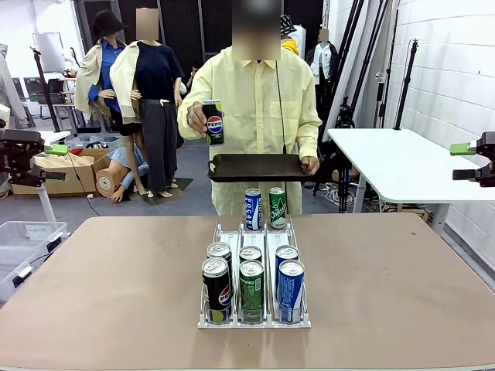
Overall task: Retrieve and hand over the desired beverage to the person.
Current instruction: Pick up a can of the same type that the person held from the Automatic Can Dispenser.
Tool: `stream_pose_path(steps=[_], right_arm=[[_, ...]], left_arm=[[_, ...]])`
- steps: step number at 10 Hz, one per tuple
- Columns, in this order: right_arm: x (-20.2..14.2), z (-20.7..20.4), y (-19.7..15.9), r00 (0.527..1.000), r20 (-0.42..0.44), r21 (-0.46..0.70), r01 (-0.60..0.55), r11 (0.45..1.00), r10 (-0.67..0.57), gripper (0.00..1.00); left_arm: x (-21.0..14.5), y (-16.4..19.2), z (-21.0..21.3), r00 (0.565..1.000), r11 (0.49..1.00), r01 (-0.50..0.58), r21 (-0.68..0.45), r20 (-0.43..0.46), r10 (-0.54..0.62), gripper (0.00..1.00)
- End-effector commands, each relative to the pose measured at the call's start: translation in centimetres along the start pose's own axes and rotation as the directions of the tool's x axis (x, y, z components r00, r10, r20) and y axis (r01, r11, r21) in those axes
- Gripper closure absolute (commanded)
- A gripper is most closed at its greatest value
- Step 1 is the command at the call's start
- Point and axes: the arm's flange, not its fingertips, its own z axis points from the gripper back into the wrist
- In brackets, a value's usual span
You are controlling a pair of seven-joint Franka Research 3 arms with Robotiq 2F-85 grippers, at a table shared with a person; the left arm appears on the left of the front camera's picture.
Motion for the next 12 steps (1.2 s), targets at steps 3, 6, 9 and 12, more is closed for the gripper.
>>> stream_pose_path(steps=[3, 6, 9, 12], right_arm=[[0.17, -0.09, -0.02, 1.000, 0.004, 0.012, 0.003, 1.000, -0.003, 0.00], [0.17, -0.09, -0.02, 1.000, 0.004, 0.012, 0.003, 1.000, -0.003, 0.00], [0.17, -0.09, -0.02, 1.000, 0.004, 0.012, 0.003, 1.000, -0.003, 0.00], [0.17, -0.09, -0.02, 1.000, 0.004, 0.012, 0.003, 1.000, -0.003, 0.00]], left_arm=[[0.05, -0.12, 0.09, 1.000, 1.000, -0.005, -0.004, 0.009, 0.005, 0.00], [0.05, -0.12, 0.09, 1.000, 1.000, -0.005, -0.004, 0.009, 0.005, 0.00], [0.05, -0.12, 0.09, 1.000, 1.000, -0.005, -0.004, 0.009, 0.005, 0.00], [0.05, -0.12, 0.09, 1.000, 1.000, -0.005, -0.004, 0.009, 0.005, 0.00]])
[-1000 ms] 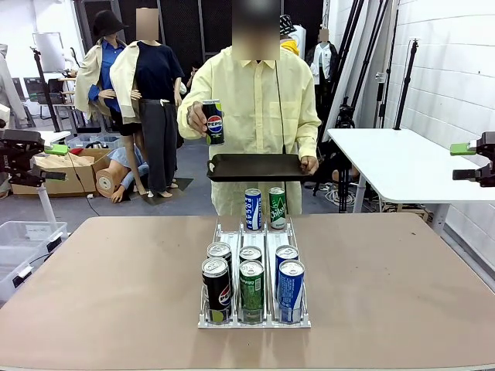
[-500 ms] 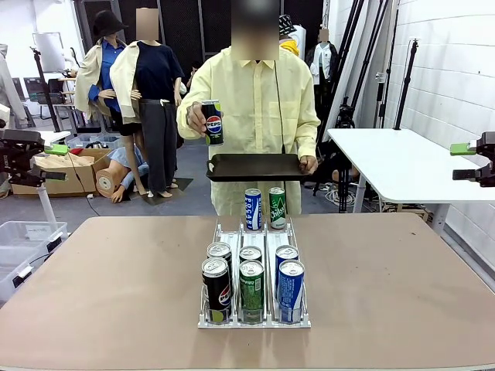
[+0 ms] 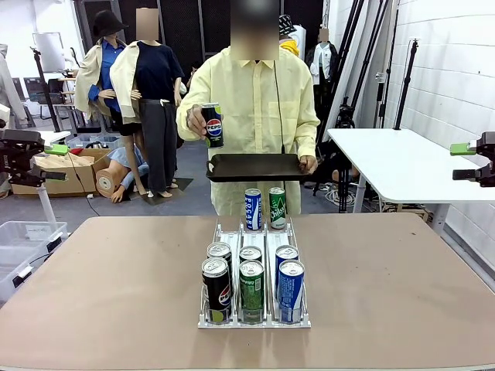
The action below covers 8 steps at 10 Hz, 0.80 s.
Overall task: Retrieve and hand over the desired beverage to the person.
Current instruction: Pick up a can of the same type that the person held from the Automatic Can Dispenser.
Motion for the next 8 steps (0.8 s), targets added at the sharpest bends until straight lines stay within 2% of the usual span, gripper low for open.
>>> stream_pose_path(steps=[1, 8], right_arm=[[0.17, -0.09, -0.02, 1.000, 0.004, 0.012, 0.003, 1.000, -0.003, 0.00], [0.17, -0.09, -0.02, 1.000, 0.004, 0.012, 0.003, 1.000, -0.003, 0.00]], left_arm=[[0.05, -0.12, 0.09, 1.000, 1.000, -0.005, -0.004, 0.009, 0.005, 0.00], [0.05, -0.12, 0.09, 1.000, 1.000, -0.005, -0.004, 0.009, 0.005, 0.00]])
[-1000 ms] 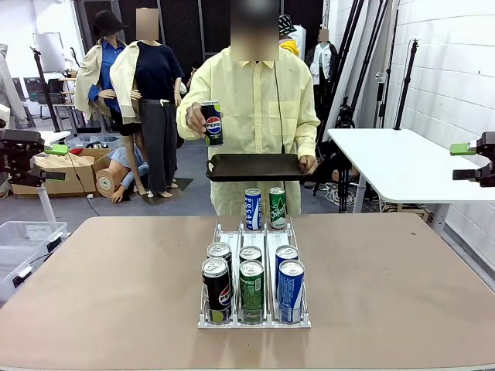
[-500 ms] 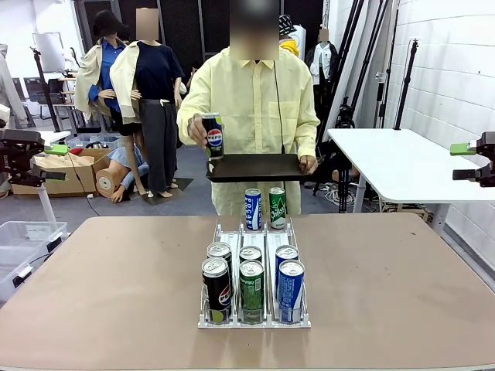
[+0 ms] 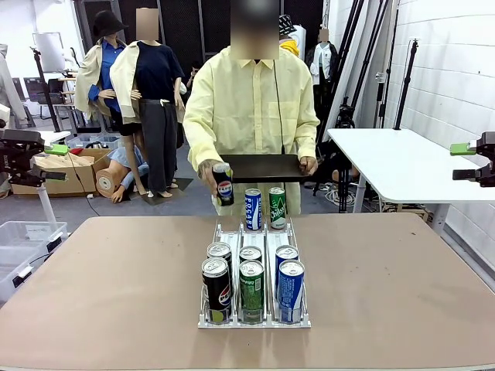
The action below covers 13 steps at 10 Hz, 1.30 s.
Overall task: Retrieve and hand over the desired beverage to the person.
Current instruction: Pick up a can of the same type that the person held from the Automatic Can Dispenser.
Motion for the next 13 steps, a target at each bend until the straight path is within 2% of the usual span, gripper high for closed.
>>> stream_pose_path(steps=[1, 13], right_arm=[[0.17, -0.08, -0.02, 1.000, 0.004, 0.012, 0.003, 1.000, -0.003, 0.00], [0.17, -0.08, -0.02, 1.000, 0.004, 0.012, 0.003, 1.000, -0.003, 0.00]], left_arm=[[0.05, -0.12, 0.09, 1.000, 1.000, -0.005, -0.004, 0.009, 0.005, 0.00], [0.05, -0.12, 0.09, 1.000, 1.000, -0.005, -0.004, 0.009, 0.005, 0.00]])
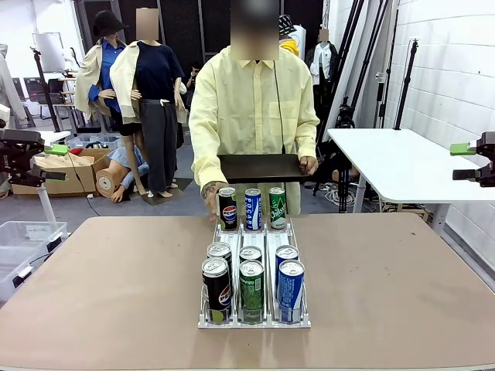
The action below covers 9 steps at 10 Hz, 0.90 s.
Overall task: Retrieve and hand over the desired beverage to the person.
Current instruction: Pick up a can of the same type that the person held from the Automatic Can Dispenser.
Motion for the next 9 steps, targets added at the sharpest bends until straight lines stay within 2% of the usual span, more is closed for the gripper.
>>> stream_pose_path(steps=[1, 7, 9], right_arm=[[0.2, -0.1, 0.0, 1.000, 0.005, 0.012, 0.003, 1.000, -0.003, 0.00], [0.2, -0.1, 0.0, 1.000, 0.005, 0.012, 0.003, 1.000, -0.003, 0.00], [0.2, -0.1, 0.0, 1.000, 0.005, 0.012, 0.003, 1.000, -0.003, 0.00]], left_arm=[[0.1, -0.1, 0.1, 1.000, 1.000, -0.005, -0.004, 0.009, 0.005, 0.00], [0.0, 0.0, 0.0, 1.000, 1.000, 0.000, 0.000, 0.000, 0.000, 0.00], [-0.5, -1.4, -2.0, 0.998, 0.999, -0.043, 0.011, -0.041, 0.043, 0.00]])
